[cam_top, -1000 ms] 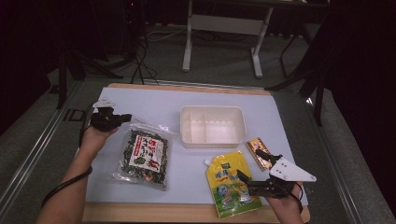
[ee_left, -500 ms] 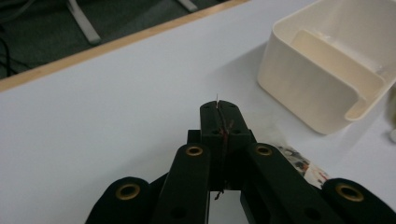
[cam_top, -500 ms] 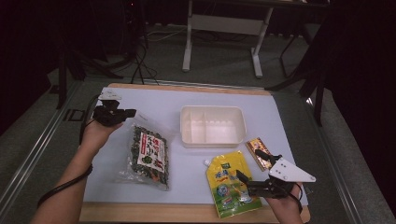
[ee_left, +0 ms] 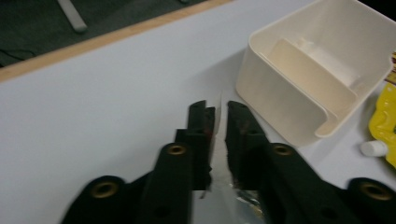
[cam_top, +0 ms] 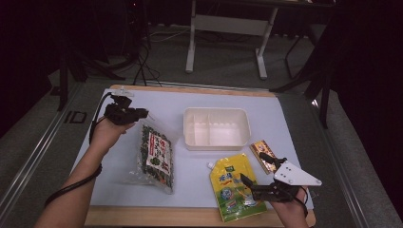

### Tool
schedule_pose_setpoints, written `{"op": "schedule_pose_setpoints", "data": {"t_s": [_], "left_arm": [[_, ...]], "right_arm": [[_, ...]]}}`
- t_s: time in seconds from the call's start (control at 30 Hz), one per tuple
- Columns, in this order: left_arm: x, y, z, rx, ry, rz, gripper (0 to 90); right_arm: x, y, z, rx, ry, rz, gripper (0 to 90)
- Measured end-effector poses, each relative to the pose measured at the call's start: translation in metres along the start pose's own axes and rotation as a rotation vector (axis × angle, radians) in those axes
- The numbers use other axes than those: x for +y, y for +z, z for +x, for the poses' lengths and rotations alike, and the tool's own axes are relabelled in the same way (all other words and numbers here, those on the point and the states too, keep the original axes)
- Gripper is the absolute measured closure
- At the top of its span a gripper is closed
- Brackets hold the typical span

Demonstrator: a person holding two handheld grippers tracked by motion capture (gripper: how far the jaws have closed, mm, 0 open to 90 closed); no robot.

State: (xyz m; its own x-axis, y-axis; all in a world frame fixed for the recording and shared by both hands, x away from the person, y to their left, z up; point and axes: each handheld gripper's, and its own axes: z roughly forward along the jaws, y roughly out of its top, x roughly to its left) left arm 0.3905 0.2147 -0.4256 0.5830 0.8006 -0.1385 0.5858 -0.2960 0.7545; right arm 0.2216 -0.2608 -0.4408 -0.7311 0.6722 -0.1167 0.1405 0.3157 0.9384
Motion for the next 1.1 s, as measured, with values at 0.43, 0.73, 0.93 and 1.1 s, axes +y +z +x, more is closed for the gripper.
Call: {"op": "schedule_pose_setpoints", "data": {"t_s": [0.43, 0.73, 0.93, 1.1], "left_arm": [[-0.003, 0.012, 0.015, -0.033, -0.117, 0.2, 86.8], [-0.009, -0.005, 0.016, -0.067, -0.126, 0.157, 88.8], [-0.013, -0.024, 0.011, -0.095, -0.109, 0.087, 88.9], [-0.014, -0.041, 0.002, -0.132, -0.082, 0.004, 88.9]], "right_arm": [[0.0, 0.001, 0.001, 0.013, 0.0, 0.004, 9.6], [0.0, 0.0, 0.0, 0.007, 0.002, -0.002, 9.6], [0.001, -0.002, 0.0, 0.002, -0.001, -0.017, 13.2], [0.003, -0.005, 0.0, 0.006, -0.001, -0.028, 11.9]]}}
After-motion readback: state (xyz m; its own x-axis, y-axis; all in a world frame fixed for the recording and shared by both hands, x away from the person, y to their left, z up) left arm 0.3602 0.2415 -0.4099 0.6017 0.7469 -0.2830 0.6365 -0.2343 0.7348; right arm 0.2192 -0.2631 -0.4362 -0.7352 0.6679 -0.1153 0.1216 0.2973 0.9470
